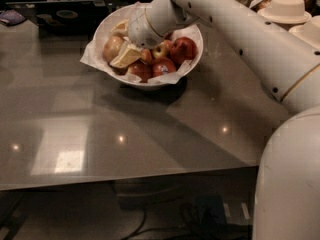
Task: Pick apple from white bowl
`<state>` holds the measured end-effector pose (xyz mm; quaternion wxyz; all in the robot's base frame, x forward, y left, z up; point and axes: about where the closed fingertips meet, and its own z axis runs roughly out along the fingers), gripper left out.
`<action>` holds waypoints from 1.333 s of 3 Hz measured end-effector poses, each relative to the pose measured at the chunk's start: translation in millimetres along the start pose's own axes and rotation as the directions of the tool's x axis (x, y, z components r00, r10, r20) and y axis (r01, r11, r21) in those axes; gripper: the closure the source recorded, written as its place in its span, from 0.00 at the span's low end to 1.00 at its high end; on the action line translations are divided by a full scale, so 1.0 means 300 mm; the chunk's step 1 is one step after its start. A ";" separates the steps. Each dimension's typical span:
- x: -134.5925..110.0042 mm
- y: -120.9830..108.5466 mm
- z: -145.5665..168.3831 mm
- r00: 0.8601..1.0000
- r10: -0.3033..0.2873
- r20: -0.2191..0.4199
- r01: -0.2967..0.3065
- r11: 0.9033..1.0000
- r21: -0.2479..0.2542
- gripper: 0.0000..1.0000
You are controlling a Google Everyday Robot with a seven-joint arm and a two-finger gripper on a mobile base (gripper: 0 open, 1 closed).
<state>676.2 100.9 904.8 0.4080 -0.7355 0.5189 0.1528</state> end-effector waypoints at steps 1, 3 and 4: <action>-0.008 -0.005 -0.007 1.000 0.000 0.001 0.000 1.000 0.000 1.00; -0.043 -0.013 -0.049 0.994 0.021 0.110 -0.024 0.999 0.032 1.00; -0.099 -0.036 -0.157 0.959 0.038 0.281 -0.065 0.994 0.087 1.00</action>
Offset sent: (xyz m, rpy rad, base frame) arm 0.0000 0.0001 0.0032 0.0000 0.0000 0.0000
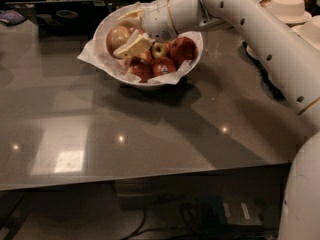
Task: Pick apple from white bowl
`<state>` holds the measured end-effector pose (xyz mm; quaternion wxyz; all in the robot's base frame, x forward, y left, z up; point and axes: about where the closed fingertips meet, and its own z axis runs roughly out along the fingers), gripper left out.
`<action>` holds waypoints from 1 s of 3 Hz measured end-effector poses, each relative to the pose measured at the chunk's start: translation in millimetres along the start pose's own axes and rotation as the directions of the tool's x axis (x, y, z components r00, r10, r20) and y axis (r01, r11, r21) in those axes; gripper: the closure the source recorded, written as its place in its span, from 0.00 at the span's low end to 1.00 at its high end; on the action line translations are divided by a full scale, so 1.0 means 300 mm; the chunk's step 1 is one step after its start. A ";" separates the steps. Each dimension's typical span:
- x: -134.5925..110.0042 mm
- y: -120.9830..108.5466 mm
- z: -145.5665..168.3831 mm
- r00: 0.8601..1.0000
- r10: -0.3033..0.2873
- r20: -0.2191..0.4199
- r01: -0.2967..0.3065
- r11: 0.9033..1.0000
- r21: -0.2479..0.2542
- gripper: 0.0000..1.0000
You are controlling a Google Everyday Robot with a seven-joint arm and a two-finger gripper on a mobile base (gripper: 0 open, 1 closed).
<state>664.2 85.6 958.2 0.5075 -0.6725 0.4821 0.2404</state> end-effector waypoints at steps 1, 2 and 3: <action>-0.072 -0.023 -0.089 0.994 0.014 0.106 -0.019 0.999 0.049 1.00; -0.120 -0.027 -0.167 0.986 0.025 0.163 -0.039 0.996 0.085 1.00; -0.170 -0.011 -0.254 0.986 0.024 0.162 -0.043 0.993 0.110 1.00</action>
Offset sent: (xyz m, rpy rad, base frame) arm -0.0252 -0.0577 0.0775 0.2705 -0.0052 -0.0342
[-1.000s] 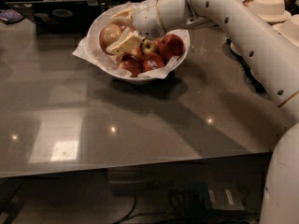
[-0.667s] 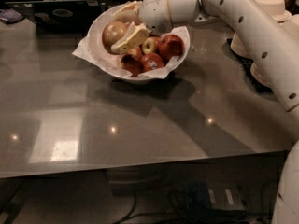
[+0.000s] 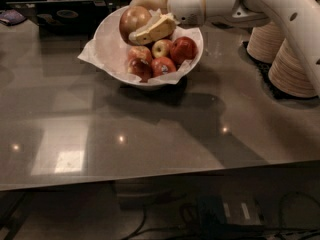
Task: Pick apple from white bowl
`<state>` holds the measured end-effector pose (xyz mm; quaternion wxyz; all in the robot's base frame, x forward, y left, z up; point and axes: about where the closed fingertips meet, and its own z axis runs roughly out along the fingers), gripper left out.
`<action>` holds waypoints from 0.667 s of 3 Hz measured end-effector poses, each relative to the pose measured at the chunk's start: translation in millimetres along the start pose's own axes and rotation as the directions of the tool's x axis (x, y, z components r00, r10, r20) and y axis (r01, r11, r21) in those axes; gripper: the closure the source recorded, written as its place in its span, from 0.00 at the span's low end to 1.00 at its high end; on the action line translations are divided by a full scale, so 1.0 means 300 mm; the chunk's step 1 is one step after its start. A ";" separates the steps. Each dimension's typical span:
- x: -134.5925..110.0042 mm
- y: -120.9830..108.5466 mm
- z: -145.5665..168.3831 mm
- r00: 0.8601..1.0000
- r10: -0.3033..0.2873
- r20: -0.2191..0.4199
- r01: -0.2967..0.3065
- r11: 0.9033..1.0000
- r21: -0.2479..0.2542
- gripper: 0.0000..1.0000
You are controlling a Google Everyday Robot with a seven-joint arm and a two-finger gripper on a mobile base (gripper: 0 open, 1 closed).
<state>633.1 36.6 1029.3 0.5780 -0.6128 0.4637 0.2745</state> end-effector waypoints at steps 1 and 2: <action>-0.045 0.046 -0.097 0.999 0.013 -0.045 -0.012 1.000 0.022 1.00; -0.045 0.142 -0.198 0.993 0.063 -0.099 -0.059 0.997 0.044 1.00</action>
Offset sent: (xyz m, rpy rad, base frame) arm -0.0886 -0.0813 -0.0051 -0.0893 0.1120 -0.1519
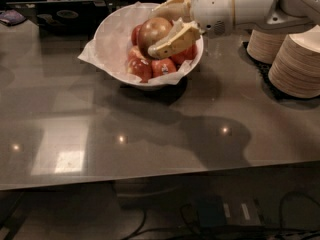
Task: Pick apple from white bowl
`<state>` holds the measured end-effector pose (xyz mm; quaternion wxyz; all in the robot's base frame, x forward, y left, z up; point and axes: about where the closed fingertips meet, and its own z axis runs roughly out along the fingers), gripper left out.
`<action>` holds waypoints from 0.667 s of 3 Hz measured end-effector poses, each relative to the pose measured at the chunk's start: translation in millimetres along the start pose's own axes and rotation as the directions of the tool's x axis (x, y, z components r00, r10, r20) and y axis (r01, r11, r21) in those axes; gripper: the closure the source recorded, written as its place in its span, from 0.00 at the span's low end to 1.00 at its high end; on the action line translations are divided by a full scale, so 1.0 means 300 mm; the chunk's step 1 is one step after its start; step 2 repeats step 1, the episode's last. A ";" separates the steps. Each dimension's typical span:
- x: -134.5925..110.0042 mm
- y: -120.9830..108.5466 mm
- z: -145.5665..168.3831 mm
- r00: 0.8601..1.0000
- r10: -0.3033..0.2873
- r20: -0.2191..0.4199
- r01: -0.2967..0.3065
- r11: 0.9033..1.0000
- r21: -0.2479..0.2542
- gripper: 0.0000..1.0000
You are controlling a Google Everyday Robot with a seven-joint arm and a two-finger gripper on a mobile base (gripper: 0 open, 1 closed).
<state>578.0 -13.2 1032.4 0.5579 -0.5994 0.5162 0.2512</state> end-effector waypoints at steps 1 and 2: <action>0.000 0.000 0.000 1.000 0.000 0.000 0.000 1.000 0.000 1.00; 0.000 0.000 0.000 1.000 0.000 0.000 0.000 1.000 0.000 1.00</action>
Offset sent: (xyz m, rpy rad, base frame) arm 0.0000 0.0000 0.0000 0.0000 0.0000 0.0000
